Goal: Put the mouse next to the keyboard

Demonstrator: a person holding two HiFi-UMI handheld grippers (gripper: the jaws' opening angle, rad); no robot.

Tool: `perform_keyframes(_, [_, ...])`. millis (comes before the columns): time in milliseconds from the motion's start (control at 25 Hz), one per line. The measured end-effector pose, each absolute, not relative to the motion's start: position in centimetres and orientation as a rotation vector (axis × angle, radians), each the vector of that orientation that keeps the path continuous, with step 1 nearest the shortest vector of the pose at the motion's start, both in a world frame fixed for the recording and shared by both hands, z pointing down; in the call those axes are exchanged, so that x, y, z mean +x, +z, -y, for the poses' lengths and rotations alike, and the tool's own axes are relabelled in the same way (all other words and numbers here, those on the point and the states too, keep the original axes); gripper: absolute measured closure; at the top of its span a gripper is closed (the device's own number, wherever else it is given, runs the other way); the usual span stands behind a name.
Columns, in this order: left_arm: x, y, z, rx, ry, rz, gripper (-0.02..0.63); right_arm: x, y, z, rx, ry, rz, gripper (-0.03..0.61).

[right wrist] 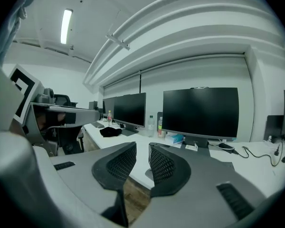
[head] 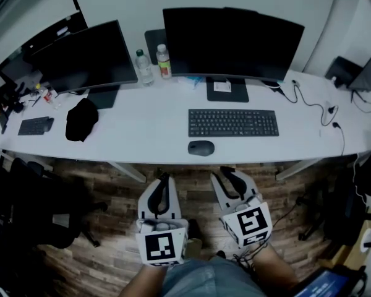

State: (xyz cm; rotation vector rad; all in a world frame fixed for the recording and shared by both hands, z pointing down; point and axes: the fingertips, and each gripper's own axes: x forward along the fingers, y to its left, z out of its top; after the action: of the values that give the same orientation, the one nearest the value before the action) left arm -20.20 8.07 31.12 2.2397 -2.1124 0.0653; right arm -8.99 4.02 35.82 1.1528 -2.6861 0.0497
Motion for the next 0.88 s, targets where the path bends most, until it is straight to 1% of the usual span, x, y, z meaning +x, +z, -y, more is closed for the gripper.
perform_keyframes(200, [-22.1, 29.7, -4.9, 2.299, 0.023, 2.098, 0.609, -11.0, 34.0, -0.9, 1.202, -0.014, 2.696, 0.483])
perform_keyframes(520, [-23.1, 27.8, -0.9, 2.394, -0.037, 2.062, 0.609, -12.2, 30.7, 2.2, 1.271, -0.138, 2.709, 0.48])
perform_keyframes(880, [-23.1, 29.0, 1.3, 2.401, -0.028, 2.024, 0.609, -12.2, 30.4, 4.6, 1.274, -0.154, 2.7, 0.468])
